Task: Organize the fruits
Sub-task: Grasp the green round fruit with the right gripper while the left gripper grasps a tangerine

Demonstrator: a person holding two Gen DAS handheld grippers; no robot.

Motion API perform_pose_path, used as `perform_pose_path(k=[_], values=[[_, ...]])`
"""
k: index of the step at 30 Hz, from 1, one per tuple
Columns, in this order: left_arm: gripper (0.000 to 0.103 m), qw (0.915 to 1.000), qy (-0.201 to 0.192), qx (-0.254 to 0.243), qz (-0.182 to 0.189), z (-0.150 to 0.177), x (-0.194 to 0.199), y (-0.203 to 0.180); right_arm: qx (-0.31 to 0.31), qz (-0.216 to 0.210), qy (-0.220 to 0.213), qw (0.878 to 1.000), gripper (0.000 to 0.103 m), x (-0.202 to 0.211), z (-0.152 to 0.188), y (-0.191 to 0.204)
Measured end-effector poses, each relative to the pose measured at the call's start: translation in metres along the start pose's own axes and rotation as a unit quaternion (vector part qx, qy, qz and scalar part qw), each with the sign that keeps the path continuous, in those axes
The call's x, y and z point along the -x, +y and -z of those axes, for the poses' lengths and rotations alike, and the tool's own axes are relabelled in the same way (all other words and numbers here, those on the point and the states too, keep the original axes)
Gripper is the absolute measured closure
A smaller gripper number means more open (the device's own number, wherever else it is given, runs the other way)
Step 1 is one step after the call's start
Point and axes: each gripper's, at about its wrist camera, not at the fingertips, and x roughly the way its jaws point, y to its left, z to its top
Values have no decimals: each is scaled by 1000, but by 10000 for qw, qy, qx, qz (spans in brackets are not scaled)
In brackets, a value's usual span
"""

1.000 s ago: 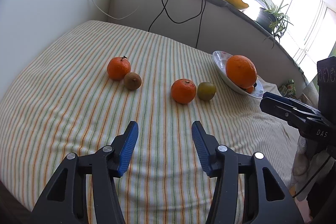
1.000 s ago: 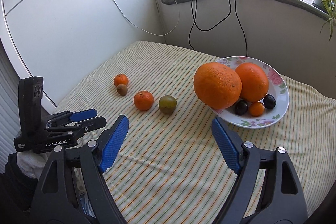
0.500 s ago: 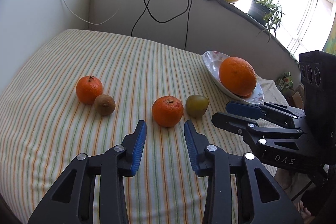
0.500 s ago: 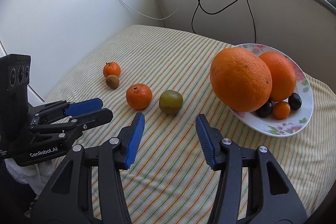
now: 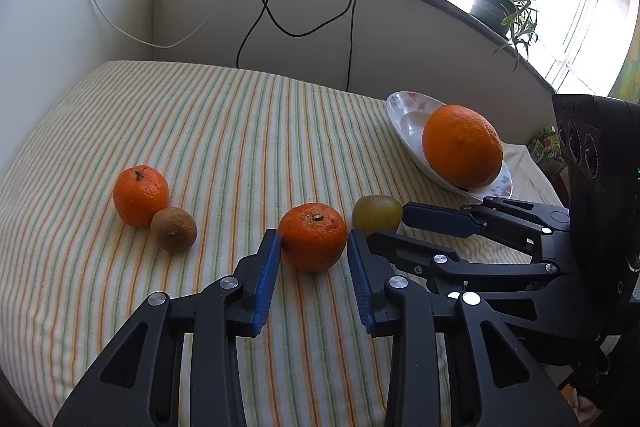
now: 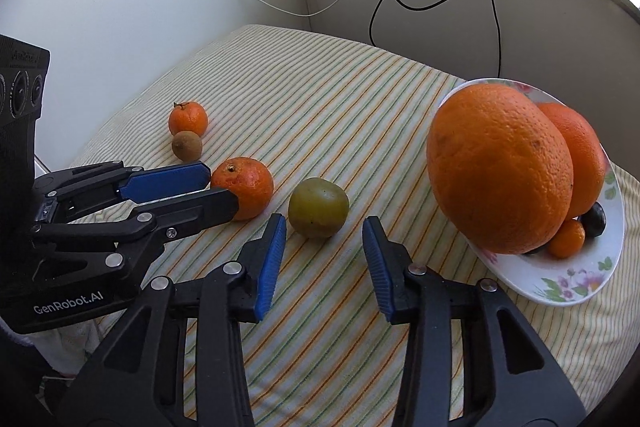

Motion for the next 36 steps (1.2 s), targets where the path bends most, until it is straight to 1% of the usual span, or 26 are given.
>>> perform_pose_path(k=[5,7,13,16,24,25,26,27,30,36], values=[[73,10000,20,16,13,0,0,2,72,-2,36,10000,64,-5,-3,2],[73,10000,18,24,19,0,1,3,110,8,74,9999,70,-7,-4,3],[73,10000,7,54,34,-1,0,3,154,-3,83,9998,73,-7,-3,5],[72,9999,8,118,70,-3,-1,5,146,-7,81,9999,74,-6,-3,5],[72,10000,-41,-50,6,-2,0,-2,191,-1,49,9998,74,3,3,6],[71,10000,-36,-59,-14,-2,0,-3,174,-12,45,9998,74,4,5,5],[65,10000,-34,-71,-49,-3,-1,-4,155,-29,41,9999,74,6,6,4],[62,9999,-41,-80,-75,-4,-1,-4,142,-37,37,9999,74,7,7,3],[61,9999,26,-86,-113,-6,-6,-6,122,-45,26,9999,74,11,10,1],[61,9994,70,-232,-240,-7,-11,-10,76,-93,-13,9999,74,21,17,-3]])
